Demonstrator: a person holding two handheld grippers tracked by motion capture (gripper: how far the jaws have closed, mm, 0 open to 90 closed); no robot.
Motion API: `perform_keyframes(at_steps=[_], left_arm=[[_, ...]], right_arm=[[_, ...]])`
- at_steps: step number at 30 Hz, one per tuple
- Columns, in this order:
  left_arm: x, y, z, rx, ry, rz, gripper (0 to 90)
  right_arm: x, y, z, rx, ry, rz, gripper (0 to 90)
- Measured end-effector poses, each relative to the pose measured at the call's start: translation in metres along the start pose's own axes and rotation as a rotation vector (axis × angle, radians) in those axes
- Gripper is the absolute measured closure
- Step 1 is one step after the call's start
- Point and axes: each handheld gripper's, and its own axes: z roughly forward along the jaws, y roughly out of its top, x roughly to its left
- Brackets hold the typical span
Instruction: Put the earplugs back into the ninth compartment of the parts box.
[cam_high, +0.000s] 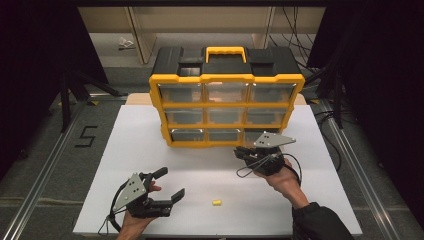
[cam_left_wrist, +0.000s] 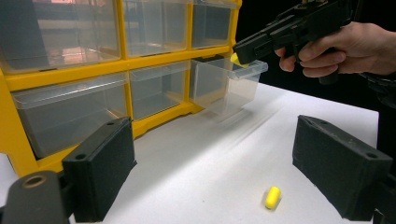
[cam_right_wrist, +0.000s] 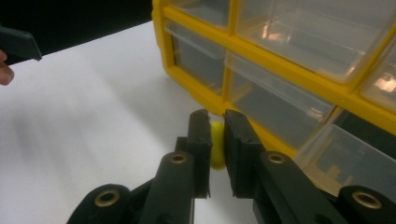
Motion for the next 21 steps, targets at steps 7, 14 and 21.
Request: perform_keyframes(at_steps=[7, 14, 21], left_arm=[[0.000, 0.000, 0.000, 0.001, 0.000, -0.002, 12.5], [0.000, 0.000, 0.000, -0.002, 0.002, -0.002, 12.5], [0.000, 0.000, 0.000, -0.001, 0.001, -0.002, 12.5]], right_arm=[[-0.011, 0.003, -0.006, -0.030, -0.035, 0.032, 81.3], [-0.027, 0.001, -0.011, -0.036, -0.092, 0.090, 81.3], [-0.035, 0.000, -0.010, -0.033, -0.125, 0.115, 81.0]])
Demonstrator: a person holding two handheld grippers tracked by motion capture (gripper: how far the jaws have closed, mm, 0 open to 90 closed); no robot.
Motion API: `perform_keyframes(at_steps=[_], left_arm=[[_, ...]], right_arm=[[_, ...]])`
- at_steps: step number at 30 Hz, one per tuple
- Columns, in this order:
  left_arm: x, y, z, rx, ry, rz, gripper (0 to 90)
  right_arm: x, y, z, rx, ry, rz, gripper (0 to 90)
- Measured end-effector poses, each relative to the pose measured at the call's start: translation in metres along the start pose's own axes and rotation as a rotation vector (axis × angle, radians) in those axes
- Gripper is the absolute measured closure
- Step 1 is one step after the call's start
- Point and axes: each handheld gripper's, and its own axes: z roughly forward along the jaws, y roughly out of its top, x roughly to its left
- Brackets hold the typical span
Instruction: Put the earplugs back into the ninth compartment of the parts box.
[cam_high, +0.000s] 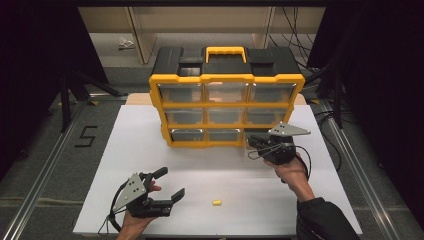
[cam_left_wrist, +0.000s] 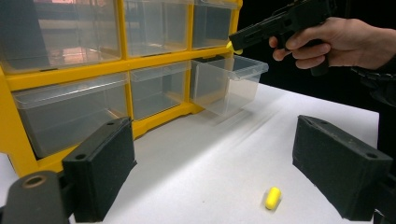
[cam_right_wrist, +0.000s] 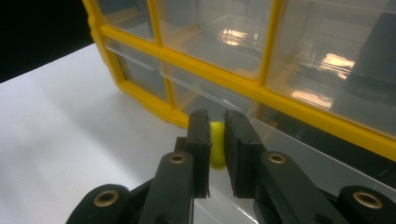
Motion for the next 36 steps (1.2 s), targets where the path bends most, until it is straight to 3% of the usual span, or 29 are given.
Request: perform_keyframes(at_steps=[11, 22, 29, 36], left_arm=[[0.000, 0.000, 0.000, 0.001, 0.001, 0.000, 12.5], [0.000, 0.000, 0.000, 0.002, 0.001, -0.001, 12.5], [0.000, 0.000, 0.000, 0.001, 0.000, 0.000, 12.5], [0.000, 0.000, 0.000, -0.001, 0.001, 0.000, 12.5]], right_arm=[[-0.010, -0.004, 0.008, 0.022, -0.045, 0.028, 77.9], [-0.010, -0.001, 0.009, 0.012, -0.062, 0.060, 48.4], [-0.001, 0.005, 0.003, -0.015, -0.025, 0.051, 42.1], [0.023, 0.011, -0.002, -0.034, 0.053, -0.012, 33.9]])
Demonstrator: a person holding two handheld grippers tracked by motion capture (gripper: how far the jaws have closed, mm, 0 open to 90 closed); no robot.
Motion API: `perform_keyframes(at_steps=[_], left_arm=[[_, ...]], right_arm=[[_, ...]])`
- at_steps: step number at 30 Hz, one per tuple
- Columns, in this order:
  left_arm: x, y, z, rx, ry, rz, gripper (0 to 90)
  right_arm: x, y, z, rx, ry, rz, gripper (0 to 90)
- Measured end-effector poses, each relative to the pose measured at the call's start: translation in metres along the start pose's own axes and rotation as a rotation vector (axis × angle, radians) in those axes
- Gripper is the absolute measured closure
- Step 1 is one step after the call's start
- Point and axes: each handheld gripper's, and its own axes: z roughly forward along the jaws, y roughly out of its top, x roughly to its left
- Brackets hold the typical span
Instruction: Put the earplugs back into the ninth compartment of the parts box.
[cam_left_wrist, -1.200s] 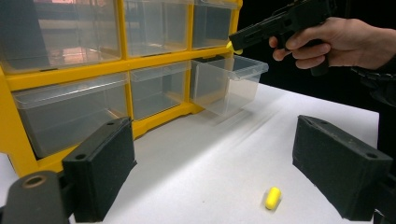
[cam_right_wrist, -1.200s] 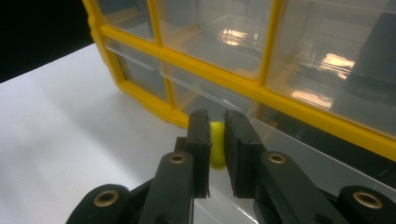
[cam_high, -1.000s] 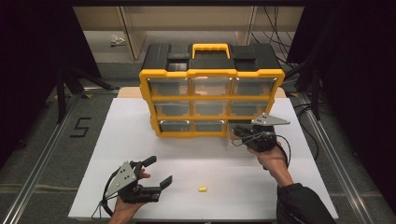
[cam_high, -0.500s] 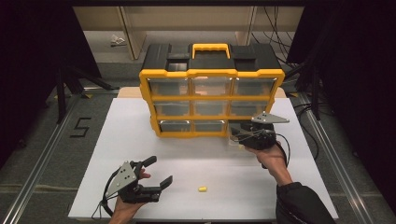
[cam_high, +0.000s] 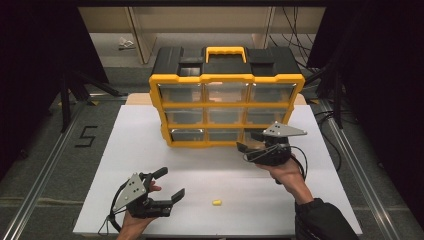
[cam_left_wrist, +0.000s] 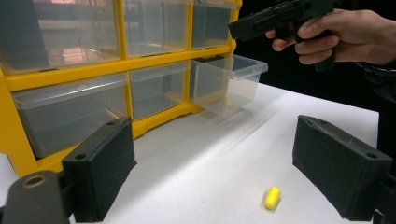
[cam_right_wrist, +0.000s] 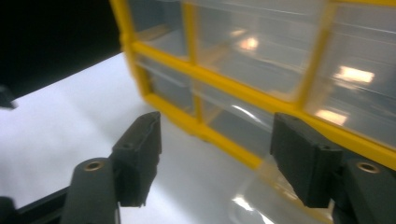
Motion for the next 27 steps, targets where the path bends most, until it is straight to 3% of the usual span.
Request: perform_keyframes(at_steps=[3, 15, 27], left_arm=[[0.000, 0.000, 0.000, 0.005, 0.001, 0.001, 12.3], [0.000, 0.000, -0.001, -0.003, 0.003, -0.002, 12.4], [0.000, 0.000, -0.001, -0.004, 0.004, -0.004, 12.2]], right_arm=[[0.013, 0.002, 0.001, 0.008, 0.039, -0.046, 30.8], [0.036, 0.000, 0.006, 0.033, 0.117, -0.099, 27.5], [0.056, -0.011, 0.016, 0.103, 0.183, -0.154, 26.0]])
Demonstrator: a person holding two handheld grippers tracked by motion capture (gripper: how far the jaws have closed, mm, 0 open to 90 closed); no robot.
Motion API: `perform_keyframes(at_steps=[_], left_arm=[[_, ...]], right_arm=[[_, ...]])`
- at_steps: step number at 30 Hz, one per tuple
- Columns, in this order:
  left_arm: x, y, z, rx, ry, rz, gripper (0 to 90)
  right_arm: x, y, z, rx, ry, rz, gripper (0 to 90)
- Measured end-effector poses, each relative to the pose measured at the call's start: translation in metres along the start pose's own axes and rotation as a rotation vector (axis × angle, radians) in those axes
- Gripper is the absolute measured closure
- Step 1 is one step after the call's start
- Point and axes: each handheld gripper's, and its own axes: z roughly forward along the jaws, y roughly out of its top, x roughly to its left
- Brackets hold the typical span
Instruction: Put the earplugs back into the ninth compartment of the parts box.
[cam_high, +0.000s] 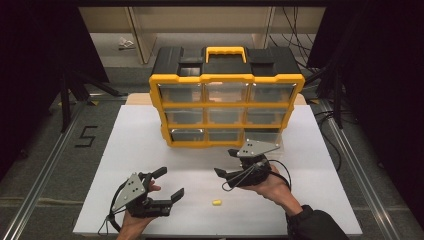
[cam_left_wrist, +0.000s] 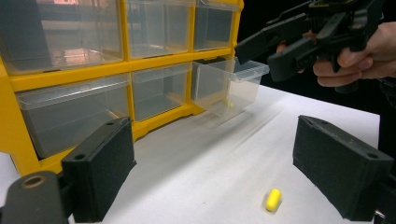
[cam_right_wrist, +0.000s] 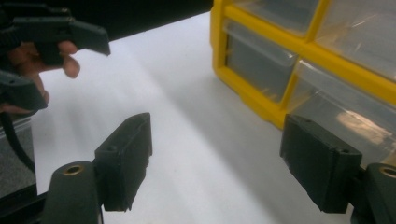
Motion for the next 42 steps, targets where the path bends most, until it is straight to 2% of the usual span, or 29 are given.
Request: perform_keyframes(at_steps=[12, 20, 21, 24, 27, 34, 36, 42], left_arm=[[0.000, 0.000, 0.000, -0.001, 0.000, 0.000, 12.0], [0.000, 0.000, 0.000, -0.002, -0.001, 0.000, 11.9], [0.000, 0.000, 0.000, -0.002, -0.001, 0.000, 11.9], [0.000, 0.000, 0.000, -0.002, -0.001, 0.001, 11.8], [0.000, 0.000, 0.000, -0.002, -0.001, 0.000, 11.8], [0.000, 0.000, 0.000, -0.003, -0.001, 0.001, 11.8], [-0.001, 0.000, 0.000, -0.003, -0.002, 0.003, 11.8], [0.000, 0.000, 0.000, -0.004, -0.001, 0.001, 11.9]], right_arm=[[0.015, -0.007, 0.013, 0.079, 0.058, -0.045, 25.7], [0.027, -0.021, 0.032, 0.231, 0.119, -0.108, 27.5], [0.027, -0.021, 0.032, 0.231, 0.119, -0.108, 27.5], [0.029, -0.027, 0.038, 0.287, 0.135, -0.121, 30.7], [0.029, -0.030, 0.041, 0.309, 0.140, -0.118, 32.0], [0.032, -0.040, 0.050, 0.386, 0.157, -0.145, 36.5], [0.033, -0.043, 0.053, 0.413, 0.159, -0.159, 40.1], [0.033, -0.047, 0.057, 0.439, 0.158, -0.169, 48.2]])
